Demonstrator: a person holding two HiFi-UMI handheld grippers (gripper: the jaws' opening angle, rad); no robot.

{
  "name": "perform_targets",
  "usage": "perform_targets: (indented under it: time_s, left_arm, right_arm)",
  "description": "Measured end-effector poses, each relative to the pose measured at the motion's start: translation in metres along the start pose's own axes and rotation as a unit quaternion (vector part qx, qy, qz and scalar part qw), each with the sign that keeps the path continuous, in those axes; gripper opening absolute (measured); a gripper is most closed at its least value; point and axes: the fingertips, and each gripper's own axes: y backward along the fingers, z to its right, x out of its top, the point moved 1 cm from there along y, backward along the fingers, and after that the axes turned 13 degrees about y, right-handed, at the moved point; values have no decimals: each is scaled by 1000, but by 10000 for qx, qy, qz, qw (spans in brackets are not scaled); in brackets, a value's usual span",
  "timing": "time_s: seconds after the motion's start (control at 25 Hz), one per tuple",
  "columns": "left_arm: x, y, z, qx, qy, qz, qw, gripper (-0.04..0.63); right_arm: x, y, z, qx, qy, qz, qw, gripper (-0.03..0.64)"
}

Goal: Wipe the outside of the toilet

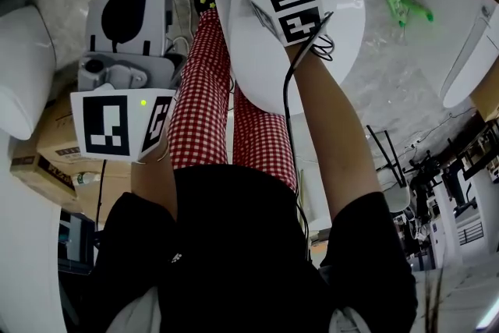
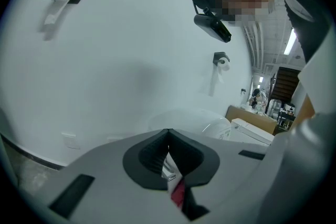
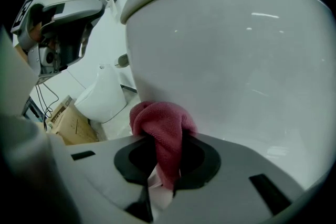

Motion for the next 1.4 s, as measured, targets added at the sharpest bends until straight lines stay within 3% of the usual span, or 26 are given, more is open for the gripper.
perform_targets:
  time_s: [0.24,0.44,0.88,1.4]
  left_arm:
    - [-3,-2,1,-19,2,-47,10000,6]
    - [0,-5,4,-55,-22,-33,10000,6]
    - [-1,-17,17,-169,-106,-85,9998,6]
    - [-8,-29,33,-319,-157,-177,9992,6]
  right_arm:
    - [-6,0,16,-172,-22,106,9998,74]
    - [-14,12,33,-386,-560,-15,9977,74]
    - [-27,32,60,-481,-290,-236,9981,74]
    - [-60,67,108,-1042,-798,-386,9906,75]
